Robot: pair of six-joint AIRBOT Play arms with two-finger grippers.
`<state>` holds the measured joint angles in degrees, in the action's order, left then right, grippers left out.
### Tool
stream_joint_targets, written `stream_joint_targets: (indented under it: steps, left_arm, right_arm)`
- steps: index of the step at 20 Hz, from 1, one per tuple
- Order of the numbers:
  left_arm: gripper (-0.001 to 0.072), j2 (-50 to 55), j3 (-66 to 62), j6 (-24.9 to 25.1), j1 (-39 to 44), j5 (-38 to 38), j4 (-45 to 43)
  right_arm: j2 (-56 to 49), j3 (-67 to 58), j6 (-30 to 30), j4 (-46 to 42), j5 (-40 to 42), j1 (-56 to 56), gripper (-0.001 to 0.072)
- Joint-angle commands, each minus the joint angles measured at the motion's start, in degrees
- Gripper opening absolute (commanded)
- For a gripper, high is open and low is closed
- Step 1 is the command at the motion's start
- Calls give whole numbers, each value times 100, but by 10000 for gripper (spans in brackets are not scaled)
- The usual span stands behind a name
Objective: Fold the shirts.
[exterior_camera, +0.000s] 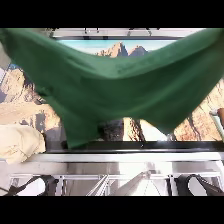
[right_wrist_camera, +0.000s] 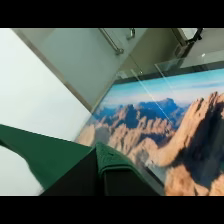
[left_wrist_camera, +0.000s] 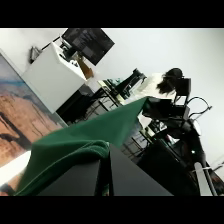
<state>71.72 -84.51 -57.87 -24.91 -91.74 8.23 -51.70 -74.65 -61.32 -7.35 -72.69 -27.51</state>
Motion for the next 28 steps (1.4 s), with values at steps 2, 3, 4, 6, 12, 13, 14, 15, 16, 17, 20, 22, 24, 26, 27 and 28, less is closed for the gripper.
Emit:
stream_joint_targets:
  steps: [2,3,4,6,12,13,14,15,16,17,20,22,24,26,27,28]
  left_arm:
    - [18,516,-1318,170,605,127,688]
    - [19,468,-1707,164,616,-46,697]
    - [18,348,-1919,146,597,-254,706]
    - [19,-125,-1928,74,450,-763,942]
    - [20,-2555,730,669,-1351,-1456,3751]
    - [21,-2909,1145,664,-1906,-1453,3958]
    - [22,-3163,1499,658,-2452,-1453,4033]
    - [23,-3272,1762,658,-2739,-1453,4094]
    - [23,-3235,1971,643,-2793,-1453,4100]
    - [22,-3047,2094,592,-2739,-1451,3919]
    - [23,-2262,2133,710,-2459,-1427,1757]
    - [22,-1690,2133,837,-1897,-1202,411]
    - [22,-962,2135,866,-1204,-894,-605]
    - [23,-105,2124,946,-476,-424,-1373]
    - [22,378,2050,946,-122,-157,-1768]
    - [21,977,1834,944,212,33,-2098]
  right_arm:
    - [-155,-201,170,636,354,258,18]
    - [-101,-315,155,636,170,258,18]
    - [-11,-398,129,636,48,258,18]
    - [358,-468,92,616,-55,170,18]
    - [2057,-470,-170,610,59,-1279,18]
    - [2293,-470,-173,612,251,-1482,18]
    - [2472,-472,-168,610,485,-1587,18]
    - [2535,-472,-146,608,699,-1598,18]
    - [2522,-474,-133,595,839,-1598,18]
    - [2444,-474,-81,448,883,-1598,18]
    - [1926,-365,-129,-278,531,-1596,18]
    - [1585,76,-28,-332,361,-1587,17]
    - [1257,713,98,-734,380,-1405,18]
    - [831,1532,341,-1211,638,-1040,18]
    - [557,1926,577,-1239,920,-817,18]
    - [201,2304,787,-1239,1290,-566,18]
